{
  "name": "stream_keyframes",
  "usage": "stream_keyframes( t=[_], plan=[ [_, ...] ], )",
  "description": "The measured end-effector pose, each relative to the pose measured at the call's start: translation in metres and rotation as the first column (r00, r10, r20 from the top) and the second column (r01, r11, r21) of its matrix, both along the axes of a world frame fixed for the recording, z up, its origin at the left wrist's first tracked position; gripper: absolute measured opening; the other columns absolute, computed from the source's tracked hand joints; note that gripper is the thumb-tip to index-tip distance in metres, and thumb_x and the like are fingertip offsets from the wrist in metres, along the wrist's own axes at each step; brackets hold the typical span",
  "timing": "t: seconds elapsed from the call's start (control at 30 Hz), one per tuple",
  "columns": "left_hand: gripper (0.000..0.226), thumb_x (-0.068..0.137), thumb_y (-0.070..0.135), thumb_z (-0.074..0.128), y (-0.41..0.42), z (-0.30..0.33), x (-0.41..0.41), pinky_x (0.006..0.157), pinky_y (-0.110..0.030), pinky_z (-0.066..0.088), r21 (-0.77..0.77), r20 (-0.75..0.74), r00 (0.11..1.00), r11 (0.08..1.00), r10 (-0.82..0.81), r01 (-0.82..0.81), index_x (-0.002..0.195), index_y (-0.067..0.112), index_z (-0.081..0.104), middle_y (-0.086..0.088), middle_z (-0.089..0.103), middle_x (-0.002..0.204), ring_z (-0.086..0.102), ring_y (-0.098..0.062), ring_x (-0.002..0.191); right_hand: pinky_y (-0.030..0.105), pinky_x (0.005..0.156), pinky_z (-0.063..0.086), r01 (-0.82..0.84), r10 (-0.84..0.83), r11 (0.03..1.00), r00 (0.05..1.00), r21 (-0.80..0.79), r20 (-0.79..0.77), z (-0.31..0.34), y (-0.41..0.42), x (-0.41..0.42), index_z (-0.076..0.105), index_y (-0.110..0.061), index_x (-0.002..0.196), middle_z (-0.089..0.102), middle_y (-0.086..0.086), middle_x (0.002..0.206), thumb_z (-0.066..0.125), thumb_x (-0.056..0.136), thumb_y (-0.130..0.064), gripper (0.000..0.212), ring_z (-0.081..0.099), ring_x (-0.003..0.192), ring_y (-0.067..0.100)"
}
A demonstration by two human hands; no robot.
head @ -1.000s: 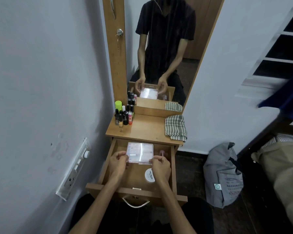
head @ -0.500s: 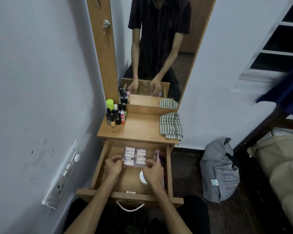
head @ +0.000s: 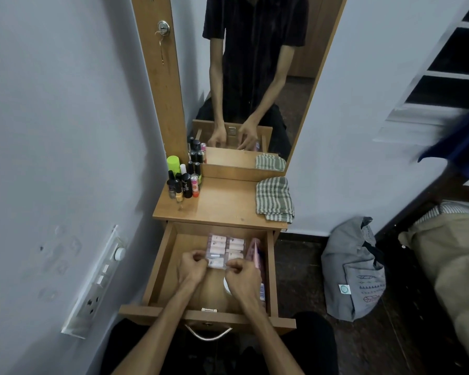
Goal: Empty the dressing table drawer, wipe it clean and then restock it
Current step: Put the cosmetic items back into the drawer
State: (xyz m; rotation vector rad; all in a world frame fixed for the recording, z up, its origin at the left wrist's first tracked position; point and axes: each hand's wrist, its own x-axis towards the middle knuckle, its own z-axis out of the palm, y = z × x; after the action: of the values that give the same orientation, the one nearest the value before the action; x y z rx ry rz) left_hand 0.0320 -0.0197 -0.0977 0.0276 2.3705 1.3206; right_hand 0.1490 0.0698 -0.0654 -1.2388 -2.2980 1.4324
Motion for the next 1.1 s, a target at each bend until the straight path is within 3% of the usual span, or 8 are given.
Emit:
stream_keyframes(
  t=[0.1, 0.33, 0.43, 0.5, 0.57, 0.67, 0.87, 1.1],
  plan=[
    [0.026, 0.084, 0.001, 0.066, 0.000, -0.001, 0.001, 0.086, -0.026, 0.048, -0.011, 0.011, 1.000, 1.000, -0.018, 0.018, 0.106, 0.009, 0.077, -0.006, 0.076, 0.105, 0.068, -0.022, 0.102, 0.001, 0.075, 0.046, -0.007, 0.008, 1.000, 1.000, 0.005, -0.026, 0.004, -0.002, -0.004, 0.079, -0.018, 0.100, 0.076, -0.008, 0.094, 0.068, 0.086, -0.006, 0.022, 0.061, 0.081, -0.009],
    [0.020, 0.084, 0.004, 0.067, -0.003, 0.005, 0.002, 0.078, -0.022, 0.043, 0.044, -0.006, 0.999, 0.998, -0.034, 0.034, 0.099, 0.012, 0.077, -0.001, 0.074, 0.093, 0.068, -0.020, 0.096, -0.002, 0.073, 0.041, 0.009, -0.002, 0.997, 0.995, 0.072, -0.103, 0.020, -0.004, -0.018, 0.081, -0.021, 0.096, 0.078, -0.010, 0.093, 0.067, 0.086, -0.011, 0.020, 0.064, 0.084, -0.008],
    [0.018, 0.088, 0.008, 0.066, -0.007, 0.024, -0.001, 0.073, -0.020, 0.044, 0.126, -0.135, 0.988, 0.990, 0.081, -0.064, 0.098, 0.021, 0.074, 0.007, 0.071, 0.092, 0.064, -0.009, 0.088, 0.017, 0.084, 0.054, 0.014, 0.000, 0.996, 0.989, 0.091, -0.150, 0.033, -0.004, -0.029, 0.080, -0.021, 0.094, 0.078, -0.008, 0.092, 0.068, 0.087, -0.013, 0.016, 0.068, 0.087, -0.001],
    [0.016, 0.089, 0.013, 0.067, -0.011, 0.041, -0.010, 0.069, -0.014, 0.041, 0.173, -0.243, 0.953, 0.975, 0.182, -0.142, 0.095, 0.026, 0.073, 0.016, 0.067, 0.088, 0.060, 0.001, 0.084, 0.026, 0.083, 0.057, 0.013, 0.006, 0.994, 0.984, 0.108, -0.179, 0.043, -0.004, -0.042, 0.081, -0.020, 0.092, 0.078, -0.007, 0.088, 0.068, 0.088, -0.018, 0.014, 0.070, 0.085, 0.003],
    [0.014, 0.088, 0.015, 0.068, -0.015, 0.060, -0.025, 0.066, -0.010, 0.039, 0.217, -0.344, 0.905, 0.958, 0.252, -0.185, 0.091, 0.028, 0.072, 0.016, 0.067, 0.083, 0.060, 0.004, 0.079, 0.025, 0.077, 0.056, 0.020, 0.010, 0.990, 0.977, 0.138, -0.212, 0.054, -0.004, -0.057, 0.080, -0.021, 0.089, 0.077, -0.008, 0.083, 0.067, 0.088, -0.021, 0.013, 0.070, 0.080, 0.003],
    [0.012, 0.089, 0.021, 0.071, -0.022, 0.085, -0.052, 0.071, -0.018, 0.047, 0.253, -0.455, 0.849, 0.953, 0.269, -0.166, 0.100, 0.026, 0.072, 0.015, 0.067, 0.086, 0.061, 0.003, 0.081, 0.016, 0.069, 0.047, 0.040, 0.013, 0.984, 0.955, 0.172, -0.296, 0.071, -0.005, -0.085, 0.078, -0.022, 0.087, 0.074, -0.010, 0.078, 0.068, 0.088, -0.019, 0.011, 0.066, 0.073, -0.001],
    [0.026, 0.089, 0.021, 0.073, -0.021, 0.120, -0.107, 0.074, -0.030, 0.052, 0.090, -0.644, 0.760, 0.995, 0.089, -0.040, 0.115, 0.018, 0.071, 0.006, 0.061, 0.093, 0.060, -0.013, 0.081, 0.029, 0.072, 0.053, 0.041, 0.073, 0.949, 0.936, 0.312, -0.343, 0.097, 0.003, -0.145, 0.078, -0.027, 0.101, 0.073, -0.010, 0.081, 0.068, 0.089, -0.035, 0.017, 0.066, 0.071, 0.008],
    [0.036, 0.089, 0.019, 0.066, -0.022, 0.118, -0.140, 0.077, -0.032, 0.047, -0.074, -0.635, 0.773, 0.995, 0.001, -0.062, 0.124, 0.020, 0.068, -0.001, 0.059, 0.107, 0.060, -0.024, 0.098, 0.034, 0.075, 0.054, -0.205, 0.330, 0.823, 0.932, 0.530, -0.152, 0.113, -0.001, -0.191, 0.071, -0.030, 0.123, 0.069, -0.003, 0.084, 0.070, 0.088, -0.032, 0.035, 0.066, 0.088, 0.021]
  ],
)
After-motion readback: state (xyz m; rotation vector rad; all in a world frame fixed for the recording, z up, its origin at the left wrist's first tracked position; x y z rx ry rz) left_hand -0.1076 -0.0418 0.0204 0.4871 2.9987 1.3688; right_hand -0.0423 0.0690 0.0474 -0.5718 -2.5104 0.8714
